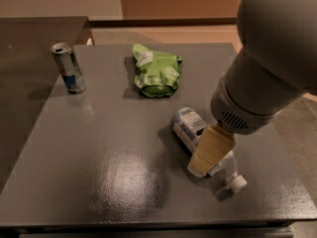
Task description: Pick blue plastic bottle
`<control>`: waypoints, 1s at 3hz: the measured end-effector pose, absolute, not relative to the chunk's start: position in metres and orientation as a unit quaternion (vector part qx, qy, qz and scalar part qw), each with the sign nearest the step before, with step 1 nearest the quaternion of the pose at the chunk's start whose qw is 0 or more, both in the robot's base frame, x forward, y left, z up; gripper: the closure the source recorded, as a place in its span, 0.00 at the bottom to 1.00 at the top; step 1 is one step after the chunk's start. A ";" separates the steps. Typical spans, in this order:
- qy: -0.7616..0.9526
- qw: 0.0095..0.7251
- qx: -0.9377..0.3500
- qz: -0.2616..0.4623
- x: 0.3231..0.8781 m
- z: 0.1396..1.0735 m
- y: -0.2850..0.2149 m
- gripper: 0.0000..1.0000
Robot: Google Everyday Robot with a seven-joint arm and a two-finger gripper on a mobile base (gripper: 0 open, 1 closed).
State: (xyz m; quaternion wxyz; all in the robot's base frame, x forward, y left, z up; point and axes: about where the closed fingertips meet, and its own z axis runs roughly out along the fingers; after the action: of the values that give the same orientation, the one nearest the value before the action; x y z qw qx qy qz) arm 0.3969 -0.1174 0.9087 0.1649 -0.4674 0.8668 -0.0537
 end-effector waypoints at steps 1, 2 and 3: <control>0.877 0.137 -0.457 -0.058 0.402 0.889 -0.117 0.00; 0.881 0.111 -0.455 -0.061 0.404 0.872 -0.118 0.00; 0.883 0.090 -0.456 -0.064 0.404 0.858 -0.120 0.00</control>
Offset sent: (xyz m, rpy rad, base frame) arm 0.0093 -0.0056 -0.0646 -0.0913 0.1605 -0.0600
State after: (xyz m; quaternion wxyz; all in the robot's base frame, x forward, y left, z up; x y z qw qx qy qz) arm 0.4042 -0.1204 0.8577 0.0903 -0.4559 0.8831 -0.0636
